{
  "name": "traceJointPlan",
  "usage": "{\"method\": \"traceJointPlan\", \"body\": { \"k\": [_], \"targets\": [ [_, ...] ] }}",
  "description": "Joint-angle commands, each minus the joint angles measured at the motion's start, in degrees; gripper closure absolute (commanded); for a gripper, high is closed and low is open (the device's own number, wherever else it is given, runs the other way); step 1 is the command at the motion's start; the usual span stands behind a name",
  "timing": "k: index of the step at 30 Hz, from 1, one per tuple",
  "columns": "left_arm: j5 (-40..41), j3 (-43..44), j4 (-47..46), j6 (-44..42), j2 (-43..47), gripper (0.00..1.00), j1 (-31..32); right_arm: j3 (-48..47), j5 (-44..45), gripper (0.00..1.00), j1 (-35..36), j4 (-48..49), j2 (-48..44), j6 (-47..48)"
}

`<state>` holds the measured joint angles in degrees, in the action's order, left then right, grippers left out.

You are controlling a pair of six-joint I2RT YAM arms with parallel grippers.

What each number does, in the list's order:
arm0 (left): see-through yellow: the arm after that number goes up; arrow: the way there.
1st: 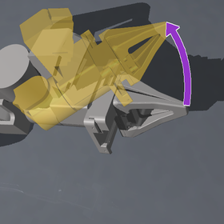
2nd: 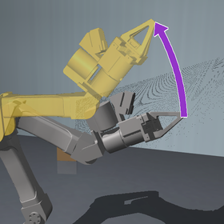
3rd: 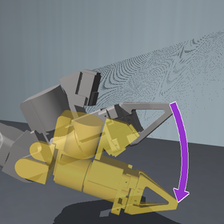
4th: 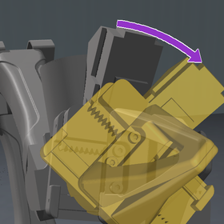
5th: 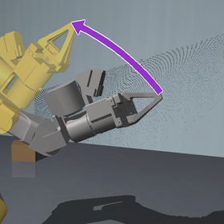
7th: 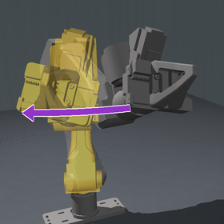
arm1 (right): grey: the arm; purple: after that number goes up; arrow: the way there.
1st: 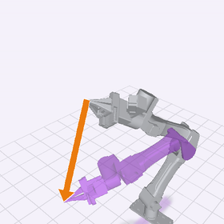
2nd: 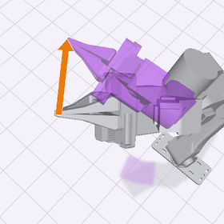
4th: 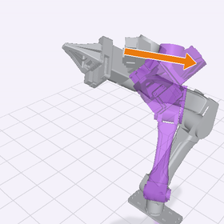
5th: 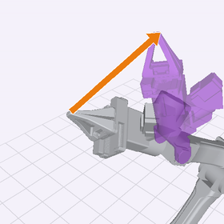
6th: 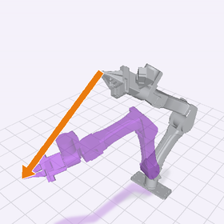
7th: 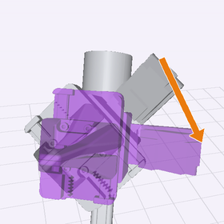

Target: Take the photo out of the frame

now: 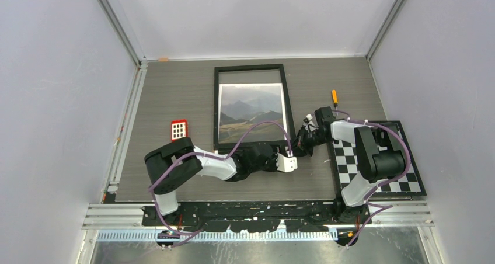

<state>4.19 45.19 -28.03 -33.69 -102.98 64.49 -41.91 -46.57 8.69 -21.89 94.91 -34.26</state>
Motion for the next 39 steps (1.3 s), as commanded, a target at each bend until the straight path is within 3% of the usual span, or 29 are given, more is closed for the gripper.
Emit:
{"method": "traceJointPlan", "body": {
  "k": [1, 4, 9, 22, 25, 30, 33, 39],
  "targets": [
    [0.13, 1.83, -0.72, -0.52, -0.62, 0.42, -0.07, -1.71, -2.24, 1.0, -0.5, 1.94, 0.09, -0.98],
    [1.2, 1.55, -0.18, -0.36, -0.5, 0.43, -0.19, -1.45, -2.73, 1.0, -0.53, 2.43, -0.09, -1.07],
    [5.07, 0.93, 2.19, 0.07, 0.67, 0.54, -0.91, -1.23, -2.98, 1.0, -0.87, 2.23, -0.28, -0.94],
    [6.06, -3.31, 8.05, -2.37, 5.16, 0.6, -2.61, -1.7, -3.77, 1.0, -1.5, 1.5, 0.9, -0.46],
    [5.58, -2.93, 8.74, -2.51, 5.27, 0.68, -2.74, -1.92, -4.01, 0.99, -1.5, 1.57, 1.27, -0.29],
    [2.32, -1.67, 12.7, -2.45, 6.63, 0.9, -2.72, -2.12, -4.48, 0.99, -1.57, 1.66, 1.42, -0.16],
    [1.36, -0.93, 15.15, -1.78, 7.33, 1.0, -2.71, -2.12, -4.76, 0.81, -1.48, 1.62, 1.37, -0.1],
    [-1.7, 2.31, 23.45, 0.99, 11.32, 1.0, -3.11, -3.15, -3.3, 0.38, -1.51, -1.18, -1.03, 1.99]
  ]
}}
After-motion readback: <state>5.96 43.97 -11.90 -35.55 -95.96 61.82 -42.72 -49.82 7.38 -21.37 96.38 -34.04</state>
